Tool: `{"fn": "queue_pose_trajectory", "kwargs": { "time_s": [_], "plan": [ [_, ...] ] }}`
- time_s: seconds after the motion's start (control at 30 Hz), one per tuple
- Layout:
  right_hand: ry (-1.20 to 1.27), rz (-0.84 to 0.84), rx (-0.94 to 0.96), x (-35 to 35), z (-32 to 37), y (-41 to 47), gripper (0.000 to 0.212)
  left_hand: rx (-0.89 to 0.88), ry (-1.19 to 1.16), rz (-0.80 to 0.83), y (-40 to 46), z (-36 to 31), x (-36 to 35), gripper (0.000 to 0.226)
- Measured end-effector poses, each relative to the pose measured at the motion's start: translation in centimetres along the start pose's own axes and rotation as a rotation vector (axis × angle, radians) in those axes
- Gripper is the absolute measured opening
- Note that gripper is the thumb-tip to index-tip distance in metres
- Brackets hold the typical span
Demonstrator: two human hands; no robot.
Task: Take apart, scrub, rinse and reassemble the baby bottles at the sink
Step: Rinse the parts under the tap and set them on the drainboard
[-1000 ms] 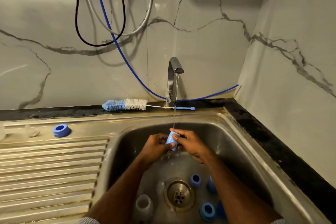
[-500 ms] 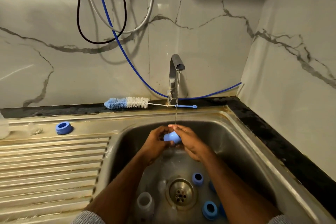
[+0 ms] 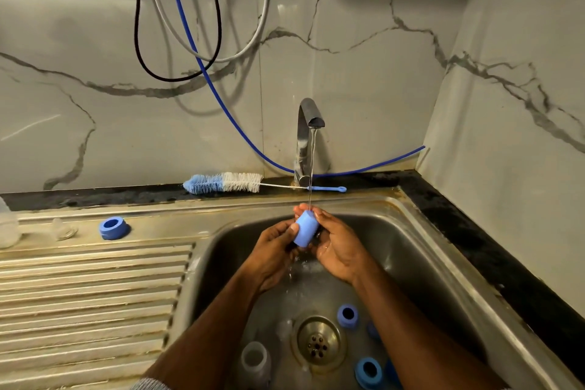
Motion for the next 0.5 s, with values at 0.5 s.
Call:
{"fn": "queue_pose_trajectory", "kwargs": {
  "time_s": [0.5],
  "plan": [
    [0.097, -0.047, -0.080, -1.3, -0.2, -0.9, 0.027, 0.236, 0.000, -0.090, -0.7, 0.1, -0.4, 0.051]
  ]
}}
Point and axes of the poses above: each hand's wrist, its own y-axis towards the middle knuckle, its own x-axis out of the back of the hand, z = x × y, the point moved 2 cm from there along y, towards the middle knuckle, and after that the axes turned 14 degrees about -z, right-handed, at the moved point
